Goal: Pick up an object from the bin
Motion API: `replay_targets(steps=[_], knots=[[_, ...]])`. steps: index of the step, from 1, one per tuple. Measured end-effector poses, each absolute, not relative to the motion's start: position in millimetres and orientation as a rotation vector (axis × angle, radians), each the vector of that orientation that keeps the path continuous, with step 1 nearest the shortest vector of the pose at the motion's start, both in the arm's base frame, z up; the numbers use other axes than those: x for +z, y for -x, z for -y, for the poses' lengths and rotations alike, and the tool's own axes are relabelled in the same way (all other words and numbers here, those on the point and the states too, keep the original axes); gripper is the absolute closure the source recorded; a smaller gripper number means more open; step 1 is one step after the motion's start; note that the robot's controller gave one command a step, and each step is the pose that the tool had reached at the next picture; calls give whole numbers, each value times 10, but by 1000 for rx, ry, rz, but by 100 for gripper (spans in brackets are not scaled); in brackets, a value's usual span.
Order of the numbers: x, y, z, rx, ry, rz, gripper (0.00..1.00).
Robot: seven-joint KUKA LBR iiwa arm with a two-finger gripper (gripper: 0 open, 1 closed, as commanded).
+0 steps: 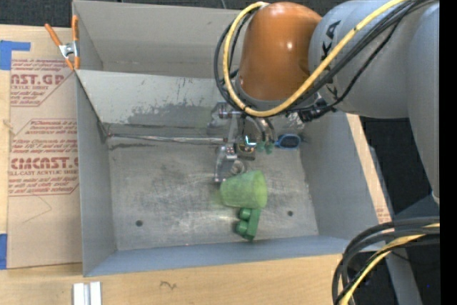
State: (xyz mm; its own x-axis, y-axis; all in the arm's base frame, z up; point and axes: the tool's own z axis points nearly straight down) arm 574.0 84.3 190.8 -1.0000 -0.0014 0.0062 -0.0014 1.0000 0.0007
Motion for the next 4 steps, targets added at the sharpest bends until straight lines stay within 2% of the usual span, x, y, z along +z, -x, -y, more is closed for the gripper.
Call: replay_targets(steps=[1, 2, 3, 4], knots=[[869, -5369, -313, -5, 48, 3152, 0], [793, -5497, -56, -23, -93, 3146, 0], [781, -5413, 339, -21, -393, 3134, 0], [831, -5494, 361, -10, -387, 3168, 100]])
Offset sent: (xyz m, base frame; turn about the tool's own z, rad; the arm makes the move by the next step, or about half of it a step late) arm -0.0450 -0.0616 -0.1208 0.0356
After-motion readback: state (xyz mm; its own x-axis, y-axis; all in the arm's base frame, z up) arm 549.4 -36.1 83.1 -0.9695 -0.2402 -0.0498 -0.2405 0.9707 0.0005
